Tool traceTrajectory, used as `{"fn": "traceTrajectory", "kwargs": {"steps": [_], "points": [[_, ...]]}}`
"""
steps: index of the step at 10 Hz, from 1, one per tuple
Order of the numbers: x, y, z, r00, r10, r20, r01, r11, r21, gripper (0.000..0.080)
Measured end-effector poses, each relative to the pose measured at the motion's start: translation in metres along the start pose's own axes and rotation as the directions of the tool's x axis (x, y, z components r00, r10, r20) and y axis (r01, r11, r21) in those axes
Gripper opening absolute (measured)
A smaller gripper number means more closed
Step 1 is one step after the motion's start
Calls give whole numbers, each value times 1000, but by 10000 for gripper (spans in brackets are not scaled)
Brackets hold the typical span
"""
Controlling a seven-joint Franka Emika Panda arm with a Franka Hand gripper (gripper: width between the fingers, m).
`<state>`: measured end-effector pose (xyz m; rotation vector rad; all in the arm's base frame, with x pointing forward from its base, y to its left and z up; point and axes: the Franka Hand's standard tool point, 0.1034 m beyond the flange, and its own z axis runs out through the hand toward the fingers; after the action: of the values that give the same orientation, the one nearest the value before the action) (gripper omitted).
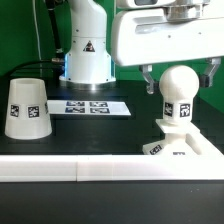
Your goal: Assemble lamp
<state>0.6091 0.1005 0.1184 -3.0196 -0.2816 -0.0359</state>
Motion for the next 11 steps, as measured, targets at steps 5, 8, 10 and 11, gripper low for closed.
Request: {"fn": "traceTrajectory", "kwargs": {"steps": [5,8,10,11], "points": [[2,-4,0,900,-436,1,436,900,-20,699],[2,-1,1,756,-653,27,654,756,-35,699],[2,-1,1,653,-755,53,757,652,-47,699],[2,0,1,620,-783,57,785,618,-46,699]]}}
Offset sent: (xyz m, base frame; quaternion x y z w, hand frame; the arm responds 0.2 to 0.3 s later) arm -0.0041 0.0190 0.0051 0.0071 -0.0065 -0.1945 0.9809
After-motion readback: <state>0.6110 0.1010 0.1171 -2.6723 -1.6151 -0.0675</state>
